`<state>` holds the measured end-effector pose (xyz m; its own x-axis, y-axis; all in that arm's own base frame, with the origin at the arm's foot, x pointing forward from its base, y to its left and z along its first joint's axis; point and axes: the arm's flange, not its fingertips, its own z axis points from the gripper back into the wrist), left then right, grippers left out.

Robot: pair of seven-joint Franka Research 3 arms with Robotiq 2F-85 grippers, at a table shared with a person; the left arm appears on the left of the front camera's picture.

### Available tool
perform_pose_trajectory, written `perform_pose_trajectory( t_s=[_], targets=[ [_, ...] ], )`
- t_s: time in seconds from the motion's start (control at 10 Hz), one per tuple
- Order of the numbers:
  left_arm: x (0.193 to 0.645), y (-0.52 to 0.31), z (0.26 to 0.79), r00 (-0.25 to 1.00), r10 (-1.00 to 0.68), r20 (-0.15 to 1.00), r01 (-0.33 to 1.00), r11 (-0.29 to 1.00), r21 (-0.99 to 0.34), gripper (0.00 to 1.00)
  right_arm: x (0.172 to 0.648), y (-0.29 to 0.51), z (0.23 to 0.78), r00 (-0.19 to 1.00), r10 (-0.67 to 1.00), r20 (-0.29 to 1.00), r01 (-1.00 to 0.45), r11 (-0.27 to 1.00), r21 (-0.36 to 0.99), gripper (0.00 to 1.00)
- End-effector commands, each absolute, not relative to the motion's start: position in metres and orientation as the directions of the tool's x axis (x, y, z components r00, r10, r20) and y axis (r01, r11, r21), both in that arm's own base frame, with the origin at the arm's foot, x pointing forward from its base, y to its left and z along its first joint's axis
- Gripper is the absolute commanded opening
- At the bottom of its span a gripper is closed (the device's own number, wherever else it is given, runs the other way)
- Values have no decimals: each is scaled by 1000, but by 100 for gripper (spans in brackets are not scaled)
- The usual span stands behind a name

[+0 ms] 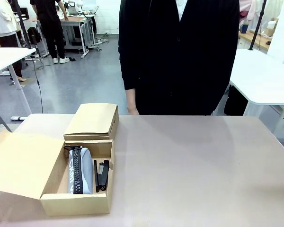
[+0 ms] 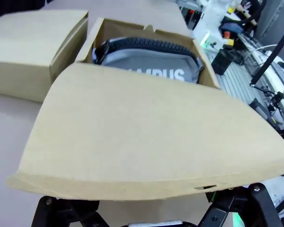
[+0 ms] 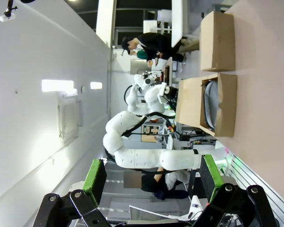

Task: Place items inside the box.
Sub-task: Close the lid of the Mailer Box closest to the robot.

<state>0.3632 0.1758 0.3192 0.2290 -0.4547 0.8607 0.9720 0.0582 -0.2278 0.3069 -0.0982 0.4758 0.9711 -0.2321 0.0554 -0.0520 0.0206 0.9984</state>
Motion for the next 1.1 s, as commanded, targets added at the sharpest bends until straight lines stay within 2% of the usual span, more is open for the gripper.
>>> perform_pose_trajectory(
  t_s=[0.0, 0.3, 0.7, 1.0],
  targets=[
    [352, 167, 331, 173, -352, 920, 983, 7, -182, 100, 305, -100, 477, 972, -222, 75, -69, 32, 997, 100],
    [337, 146, 347, 121, -298, 947, 985, -82, -152, 100, 305, -100, 477, 972, -222, 75, -69, 32, 997, 100],
    [321, 113, 380, 83, -248, 965, 990, -93, -110, 100, 305, -100, 477, 972, -222, 75, -69, 32, 997, 100],
    [322, 50, 389, 64, -292, 954, 976, -181, -120, 100, 305, -100, 477, 972, -222, 75, -69, 32, 997, 100]
  ],
)
